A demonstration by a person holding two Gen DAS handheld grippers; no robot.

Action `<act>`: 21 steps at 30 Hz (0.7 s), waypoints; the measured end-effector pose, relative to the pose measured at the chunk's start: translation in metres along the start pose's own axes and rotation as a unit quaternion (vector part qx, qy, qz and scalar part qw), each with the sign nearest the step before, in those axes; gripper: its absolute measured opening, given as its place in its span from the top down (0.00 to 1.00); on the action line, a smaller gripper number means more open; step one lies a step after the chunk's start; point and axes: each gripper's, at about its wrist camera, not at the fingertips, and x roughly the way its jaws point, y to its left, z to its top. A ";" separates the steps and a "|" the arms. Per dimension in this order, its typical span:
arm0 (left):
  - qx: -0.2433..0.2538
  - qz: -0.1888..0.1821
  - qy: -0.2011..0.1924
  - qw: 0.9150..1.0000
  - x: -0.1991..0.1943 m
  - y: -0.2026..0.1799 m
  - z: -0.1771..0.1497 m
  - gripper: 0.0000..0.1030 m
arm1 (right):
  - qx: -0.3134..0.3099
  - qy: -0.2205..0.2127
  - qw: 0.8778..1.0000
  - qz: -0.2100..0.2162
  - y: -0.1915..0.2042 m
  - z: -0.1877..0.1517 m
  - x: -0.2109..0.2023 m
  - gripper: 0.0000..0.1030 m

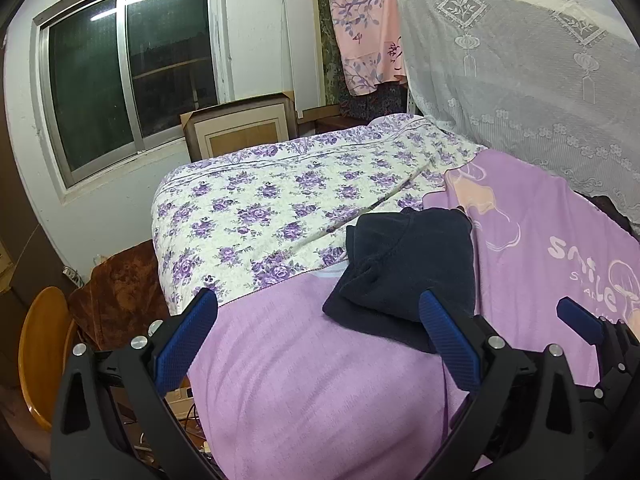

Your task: Fold small clothes

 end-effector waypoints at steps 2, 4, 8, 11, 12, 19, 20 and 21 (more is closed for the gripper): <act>0.000 0.000 0.000 1.000 0.000 0.000 0.000 0.04 | 0.000 0.000 1.000 0.000 0.000 0.000 0.000 0.03; 0.000 0.000 0.000 1.000 0.000 0.000 0.000 0.04 | 0.000 -0.001 1.000 0.000 0.000 0.001 0.000 0.03; 0.000 0.000 0.000 1.000 0.000 0.000 0.000 0.04 | 0.000 -0.001 1.000 -0.001 -0.001 0.002 0.000 0.03; -0.001 -0.002 0.002 1.000 0.001 0.000 0.000 0.04 | 0.000 -0.001 1.000 0.000 -0.001 0.001 -0.001 0.03; -0.002 -0.003 0.003 1.000 0.000 0.001 0.000 0.04 | 0.000 -0.001 1.000 0.000 0.000 0.001 -0.001 0.03; -0.003 -0.003 0.004 1.000 0.000 0.003 -0.001 0.04 | 0.000 -0.002 1.000 0.000 0.000 0.001 0.000 0.03; -0.003 -0.003 0.004 1.000 0.000 0.003 -0.001 0.04 | 0.000 -0.002 1.000 0.000 -0.001 0.001 0.000 0.03; -0.003 -0.003 0.004 1.000 0.000 0.003 -0.001 0.04 | 0.000 -0.002 1.000 0.000 0.000 0.001 -0.001 0.03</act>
